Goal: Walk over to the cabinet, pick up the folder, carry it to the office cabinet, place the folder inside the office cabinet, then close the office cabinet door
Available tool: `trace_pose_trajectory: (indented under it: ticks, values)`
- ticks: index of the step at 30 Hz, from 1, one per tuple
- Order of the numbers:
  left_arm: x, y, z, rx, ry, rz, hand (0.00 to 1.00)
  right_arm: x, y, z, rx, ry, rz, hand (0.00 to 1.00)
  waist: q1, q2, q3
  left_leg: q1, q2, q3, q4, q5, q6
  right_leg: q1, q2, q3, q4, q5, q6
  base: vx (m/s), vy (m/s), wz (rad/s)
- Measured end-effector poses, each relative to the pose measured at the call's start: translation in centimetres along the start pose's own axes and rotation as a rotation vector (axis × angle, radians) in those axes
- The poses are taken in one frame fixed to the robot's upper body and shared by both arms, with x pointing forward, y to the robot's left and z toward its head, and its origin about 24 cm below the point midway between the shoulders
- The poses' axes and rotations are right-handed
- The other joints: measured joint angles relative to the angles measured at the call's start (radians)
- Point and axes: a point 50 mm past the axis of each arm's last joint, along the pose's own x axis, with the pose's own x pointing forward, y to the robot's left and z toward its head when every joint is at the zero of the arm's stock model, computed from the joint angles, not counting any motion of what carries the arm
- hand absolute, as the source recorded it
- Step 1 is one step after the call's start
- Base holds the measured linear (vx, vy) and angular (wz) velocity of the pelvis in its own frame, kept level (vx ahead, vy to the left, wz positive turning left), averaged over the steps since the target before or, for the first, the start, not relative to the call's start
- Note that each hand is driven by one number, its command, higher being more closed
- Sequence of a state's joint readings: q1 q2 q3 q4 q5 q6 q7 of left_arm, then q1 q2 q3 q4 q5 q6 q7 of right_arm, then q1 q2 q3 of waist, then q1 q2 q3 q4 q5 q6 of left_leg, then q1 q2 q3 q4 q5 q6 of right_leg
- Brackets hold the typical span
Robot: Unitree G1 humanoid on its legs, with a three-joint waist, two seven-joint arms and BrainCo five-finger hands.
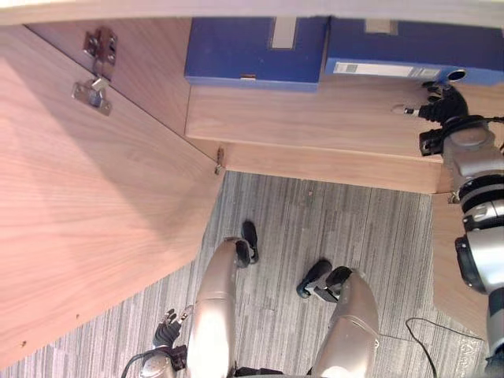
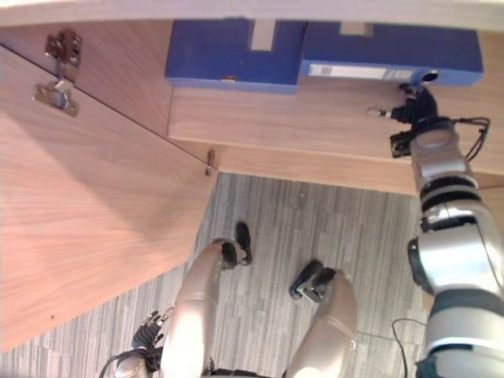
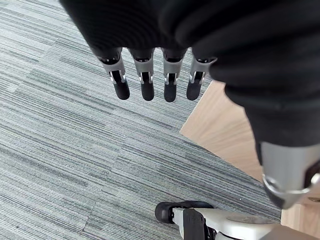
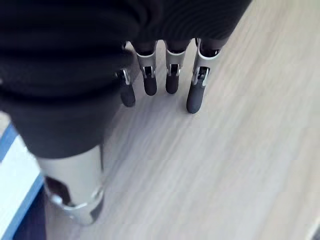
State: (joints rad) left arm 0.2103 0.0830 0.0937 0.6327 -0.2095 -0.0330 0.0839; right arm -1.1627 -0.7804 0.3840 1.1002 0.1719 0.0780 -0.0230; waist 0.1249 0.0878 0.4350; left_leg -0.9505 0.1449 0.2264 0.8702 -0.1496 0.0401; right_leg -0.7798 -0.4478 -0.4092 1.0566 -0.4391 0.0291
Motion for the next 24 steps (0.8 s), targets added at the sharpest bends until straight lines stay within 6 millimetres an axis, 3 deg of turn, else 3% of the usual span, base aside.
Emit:
trace_pose_trajectory:
  ticks: [5, 12, 19, 24]
  values:
    - [-0.2, 0.1, 0.0, 0.011, -0.011, -0.004, 0.0, -0.3, 1.7, -0.4, -0.169, -0.025, 0.025, 0.0, -0.003, -0.006, -0.002, 0.028, -0.001, 0.01, -0.04, 0.013, 0.002, 0.019, 0.011, -0.001, -0.042, 0.022, 0.003, 0.0, -0.009, -0.05]
    - [-0.5, 0.8, -0.4, 0.025, -0.013, 0.016, 0.0, -1.2, 6.7, -1.6, -0.318, -0.072, 0.074, 0.0, -0.021, -0.044, -0.021, 0.05, -0.001, 0.02, -0.086, 0.028, 0.002, 0.033, 0.026, -0.004, -0.092, 0.049, 0.005, 0.0, -0.02, -0.04]
    - [-0.8, 1.0, -0.5, 0.023, -0.019, 0.021, 0.0, -2.2, 8.7, -2.8, -0.526, -0.11, 0.089, 0.0, -0.029, -0.049, -0.021, 0.09, -0.012, 0.039, -0.144, 0.052, 0.005, 0.055, 0.03, 0.001, -0.137, 0.077, 0.009, -0.01, -0.013, -0.03]
    - [-1.0, 1.3, -0.6, 0.026, -0.023, 0.026, 0.0, -2.7, 10.4, -3.6, -0.579, -0.104, 0.125, 0.0, -0.031, -0.067, -0.026, 0.119, -0.015, 0.045, -0.18, 0.062, 0.002, 0.076, 0.04, 0.001, -0.174, 0.094, 0.012, 0.02, -0.031, -0.04]
